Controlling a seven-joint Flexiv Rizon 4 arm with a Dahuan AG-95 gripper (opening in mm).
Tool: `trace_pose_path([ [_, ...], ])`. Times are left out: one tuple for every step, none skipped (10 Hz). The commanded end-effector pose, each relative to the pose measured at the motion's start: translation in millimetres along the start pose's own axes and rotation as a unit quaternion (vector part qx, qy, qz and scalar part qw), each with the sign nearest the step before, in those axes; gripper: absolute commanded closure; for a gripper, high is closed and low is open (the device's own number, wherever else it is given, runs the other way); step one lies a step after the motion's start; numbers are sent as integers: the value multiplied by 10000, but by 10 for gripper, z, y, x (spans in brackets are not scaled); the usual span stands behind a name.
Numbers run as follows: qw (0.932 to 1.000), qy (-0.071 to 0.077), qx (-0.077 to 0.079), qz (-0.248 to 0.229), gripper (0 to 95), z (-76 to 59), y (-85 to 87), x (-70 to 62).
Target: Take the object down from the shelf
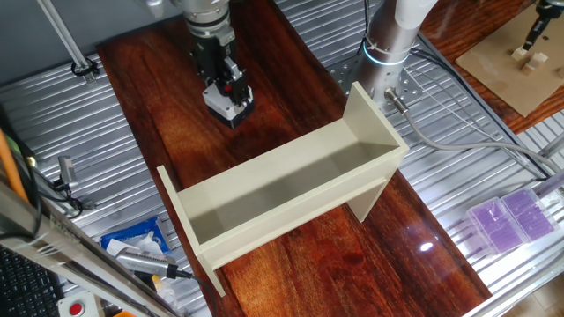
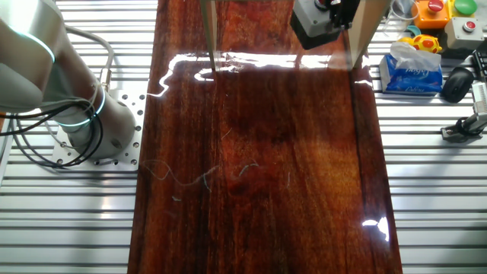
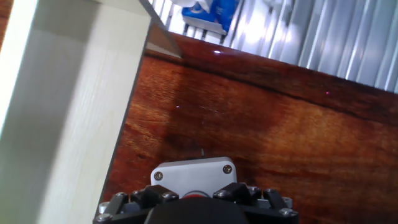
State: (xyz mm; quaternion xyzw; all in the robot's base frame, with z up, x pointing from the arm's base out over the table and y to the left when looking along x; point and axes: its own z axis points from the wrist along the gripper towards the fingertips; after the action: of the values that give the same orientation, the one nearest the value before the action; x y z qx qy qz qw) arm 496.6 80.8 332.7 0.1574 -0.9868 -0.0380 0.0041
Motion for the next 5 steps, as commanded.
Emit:
trace_pose_path([
  [9992, 15, 45, 403, 950, 25, -51, 38],
  [9998, -55, 67, 205, 950, 158, -280, 113],
  [9999, -109, 60, 64, 950, 278, -459, 156],
  [9999, -136, 67, -24, 950, 374, -584, 171],
  [9997, -176, 78, -160, 950, 516, -744, 172],
])
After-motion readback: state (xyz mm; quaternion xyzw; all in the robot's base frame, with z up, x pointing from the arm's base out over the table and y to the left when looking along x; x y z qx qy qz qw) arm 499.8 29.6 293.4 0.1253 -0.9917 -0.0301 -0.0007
